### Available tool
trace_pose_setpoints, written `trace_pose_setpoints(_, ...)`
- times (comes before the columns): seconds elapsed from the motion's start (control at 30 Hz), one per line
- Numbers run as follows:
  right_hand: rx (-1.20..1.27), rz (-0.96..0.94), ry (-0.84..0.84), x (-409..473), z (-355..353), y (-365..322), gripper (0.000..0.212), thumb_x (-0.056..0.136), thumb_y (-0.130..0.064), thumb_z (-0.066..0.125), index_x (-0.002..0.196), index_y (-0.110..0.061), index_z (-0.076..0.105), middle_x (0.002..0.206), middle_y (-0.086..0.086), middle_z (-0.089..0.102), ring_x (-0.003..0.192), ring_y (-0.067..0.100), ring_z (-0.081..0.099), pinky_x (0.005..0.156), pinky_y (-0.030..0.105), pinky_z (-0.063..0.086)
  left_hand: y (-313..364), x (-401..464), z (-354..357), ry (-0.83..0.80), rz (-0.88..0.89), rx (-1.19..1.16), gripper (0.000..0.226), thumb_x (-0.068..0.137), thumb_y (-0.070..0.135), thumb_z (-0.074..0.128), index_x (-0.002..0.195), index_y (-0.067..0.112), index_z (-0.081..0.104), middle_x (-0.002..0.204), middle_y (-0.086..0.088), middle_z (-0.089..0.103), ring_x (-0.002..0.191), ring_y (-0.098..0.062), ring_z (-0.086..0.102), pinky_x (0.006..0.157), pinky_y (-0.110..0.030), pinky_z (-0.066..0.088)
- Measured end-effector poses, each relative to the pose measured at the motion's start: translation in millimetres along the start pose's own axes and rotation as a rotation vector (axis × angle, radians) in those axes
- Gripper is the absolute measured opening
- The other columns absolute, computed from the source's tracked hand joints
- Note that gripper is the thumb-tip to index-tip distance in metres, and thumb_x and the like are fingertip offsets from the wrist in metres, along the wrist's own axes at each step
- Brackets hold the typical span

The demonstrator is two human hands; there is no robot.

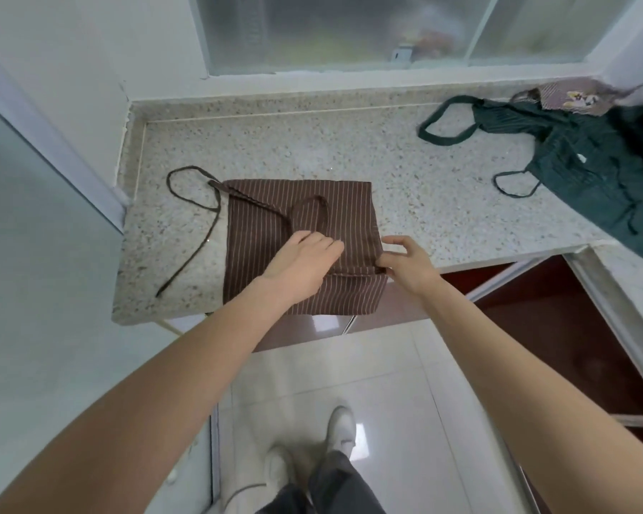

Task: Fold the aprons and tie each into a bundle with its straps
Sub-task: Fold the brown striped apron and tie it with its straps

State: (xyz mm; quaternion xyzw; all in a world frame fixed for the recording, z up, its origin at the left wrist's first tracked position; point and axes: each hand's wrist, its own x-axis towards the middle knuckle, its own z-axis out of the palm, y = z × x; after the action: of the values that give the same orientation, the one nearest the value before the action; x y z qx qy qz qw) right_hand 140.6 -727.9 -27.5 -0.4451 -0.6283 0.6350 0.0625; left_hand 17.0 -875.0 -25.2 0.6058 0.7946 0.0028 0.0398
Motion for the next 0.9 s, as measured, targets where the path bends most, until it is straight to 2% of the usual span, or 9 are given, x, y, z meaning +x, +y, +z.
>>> trace_pose_setpoints(0.17,0.056,0.073,0.018,9,-5,43,0.042,0.081,0.018,0.049,0.112,-0.010,0.046,0.097,0.015,0.057,0.079,0.021,0.058,0.072,0.029,0.050,16,8,42,-0.147,0.102,0.179,0.043,0.087,0.008,0.051,0.128,0.019,0.045,0.121,-0.003,0.049,0.119,-0.022,0.041,0.112,-0.040,0.017)
trace_pose_setpoints(0.27,0.087,0.092,0.046,17,-7,60,0.038,0.081,0.019,0.049,0.109,-0.007,0.051,0.091,0.011,0.058,0.076,0.017,0.058,0.069,0.025,0.049,18,10,61,-0.060,0.201,0.212,0.029,0.079,0.007,0.057,0.107,0.015,0.063,0.108,-0.004,0.054,0.108,-0.023,0.050,0.107,-0.036,0.029)
trace_pose_setpoints(0.37,0.065,0.103,0.061,22,-9,74,0.034,0.080,0.018,0.050,0.105,-0.005,0.057,0.087,0.009,0.059,0.076,0.017,0.057,0.065,0.020,0.044,20,12,72,-0.029,0.300,0.254,0.021,0.055,0.008,0.075,0.072,0.018,0.066,0.075,0.002,0.058,0.074,-0.017,0.060,0.079,-0.028,0.050)
trace_pose_setpoints(0.5,0.086,0.147,0.080,26,-9,87,0.032,0.080,0.020,0.049,0.101,-0.002,0.058,0.087,0.008,0.058,0.075,0.016,0.054,0.064,0.020,0.045,30,15,86,-0.113,0.350,0.419,0.009,0.059,0.026,0.072,0.064,0.027,0.064,0.067,0.010,0.055,0.062,-0.010,0.056,0.066,-0.024,0.044)
trace_pose_setpoints(0.53,0.074,0.161,0.071,27,-10,90,0.030,0.079,0.020,0.049,0.097,-0.002,0.059,0.086,0.009,0.059,0.075,0.018,0.054,0.065,0.021,0.045,33,17,88,-0.111,0.375,0.428,0.002,0.065,0.028,0.066,0.066,0.027,0.065,0.068,0.010,0.056,0.065,-0.010,0.057,0.069,-0.025,0.044)
trace_pose_setpoints(0.67,0.024,0.187,0.042,36,-10,97,0.024,0.079,0.017,0.048,0.077,-0.004,0.061,0.075,0.008,0.059,0.070,0.017,0.053,0.065,0.023,0.043,46,29,97,-0.162,0.460,0.422,0.024,0.091,0.008,0.039,0.100,0.013,0.061,0.098,0.000,0.059,0.091,-0.020,0.059,0.080,-0.031,0.041)
trace_pose_setpoints(0.77,0.147,0.229,0.098,45,-12,103,0.014,0.083,0.008,0.050,0.079,0.007,0.063,0.078,0.013,0.063,0.073,0.023,0.059,0.070,0.027,0.047,48,40,96,-0.241,0.388,0.306,0.027,0.094,-0.001,0.035,0.117,0.007,0.046,0.110,-0.007,0.051,0.094,-0.028,0.062,0.063,-0.035,0.037)
trace_pose_setpoints(0.83,0.223,0.283,0.148,50,-11,105,0.020,0.086,0.006,0.046,0.075,-0.002,0.060,0.079,0.012,0.063,0.072,0.021,0.060,0.067,0.025,0.049,47,43,94,-0.210,0.341,0.265,0.031,0.093,-0.001,0.034,0.123,0.008,0.040,0.110,-0.008,0.052,0.091,-0.030,0.063,0.059,-0.036,0.034)
trace_pose_setpoints(0.9,0.192,0.340,0.182,56,-12,110,0.021,0.091,0.004,0.041,0.090,-0.007,0.058,0.093,0.009,0.061,0.081,0.019,0.060,0.072,0.026,0.051,46,43,94,-0.192,0.295,0.237,0.032,0.093,0.000,0.033,0.123,0.008,0.037,0.107,-0.006,0.056,0.091,-0.030,0.064,0.058,-0.036,0.034)
